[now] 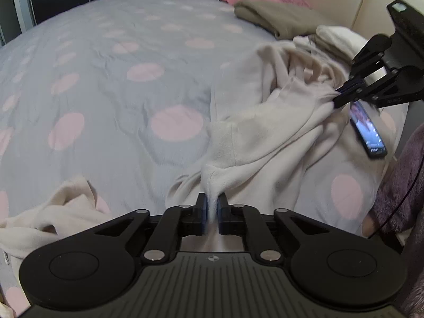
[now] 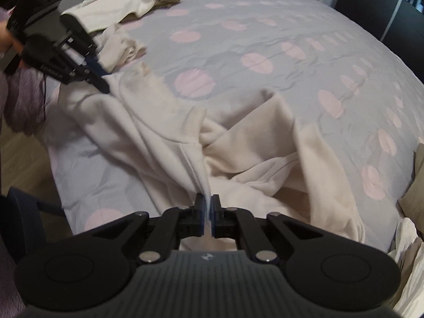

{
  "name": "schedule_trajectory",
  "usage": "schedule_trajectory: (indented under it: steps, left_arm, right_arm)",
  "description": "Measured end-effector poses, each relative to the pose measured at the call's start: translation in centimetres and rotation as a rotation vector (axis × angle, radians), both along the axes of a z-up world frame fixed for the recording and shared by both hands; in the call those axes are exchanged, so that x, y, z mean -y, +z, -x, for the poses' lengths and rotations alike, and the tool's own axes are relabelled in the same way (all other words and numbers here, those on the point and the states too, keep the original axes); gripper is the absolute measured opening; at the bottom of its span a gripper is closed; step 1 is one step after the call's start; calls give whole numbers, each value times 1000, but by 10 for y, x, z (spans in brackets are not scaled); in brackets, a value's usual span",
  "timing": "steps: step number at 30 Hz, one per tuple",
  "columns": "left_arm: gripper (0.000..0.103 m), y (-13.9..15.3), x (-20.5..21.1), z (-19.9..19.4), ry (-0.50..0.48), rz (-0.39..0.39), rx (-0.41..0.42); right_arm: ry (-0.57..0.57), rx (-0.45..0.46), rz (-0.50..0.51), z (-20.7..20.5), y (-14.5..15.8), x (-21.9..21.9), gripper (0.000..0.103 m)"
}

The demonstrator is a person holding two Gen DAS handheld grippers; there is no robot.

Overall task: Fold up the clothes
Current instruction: 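Gather the white garment with both grippers and lift it off the bed, then hold the white garment up high with both grippers to shake it out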

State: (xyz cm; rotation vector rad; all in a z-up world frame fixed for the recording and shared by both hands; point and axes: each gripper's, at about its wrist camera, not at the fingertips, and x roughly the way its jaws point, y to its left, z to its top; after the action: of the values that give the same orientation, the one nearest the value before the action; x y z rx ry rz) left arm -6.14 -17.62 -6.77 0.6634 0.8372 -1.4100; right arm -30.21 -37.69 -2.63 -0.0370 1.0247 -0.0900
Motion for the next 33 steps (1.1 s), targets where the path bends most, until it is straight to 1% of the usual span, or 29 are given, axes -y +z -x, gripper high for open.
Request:
schedule_trajectory:
  steps: [2, 5, 9, 12, 14, 18, 23, 28, 31, 33]
  left_arm:
    - [3, 9, -3, -1, 26, 41, -11]
    - [3, 30, -10, -6, 88, 125, 3]
    - [2, 71, -20, -12, 174, 267, 26]
    - [2, 110, -26, -12, 200, 369, 48]
    - [2, 140, -29, -7, 195, 440, 79]
    - [2, 206, -38, 8, 177, 594, 154]
    - [2, 285, -64, 34, 169, 802, 260]
    - [2, 361, -100, 70, 158, 1015, 371]
    - [2, 393, -121, 98, 128, 1108, 464]
    - [2, 409, -132, 117, 120, 1157, 526]
  right_arm:
    - [-36, 18, 33, -1, 2, 1, 5]
    - [-95, 73, 99, -3, 13, 0, 5]
    - [-216, 200, 215, -5, 44, -3, 4]
    - [-289, 289, 327, -3, 74, -11, 4]
    - [-322, 353, 411, 0, 98, -19, 4]
    - [-401, 534, 531, 15, 161, -40, 4]
    - [-425, 721, 693, 39, 243, -77, 4]
    - [-439, 900, 776, 66, 317, -119, 4]
    - [-452, 1011, 804, 85, 352, -142, 4]
    - [-439, 1068, 845, 96, 368, -157, 4]
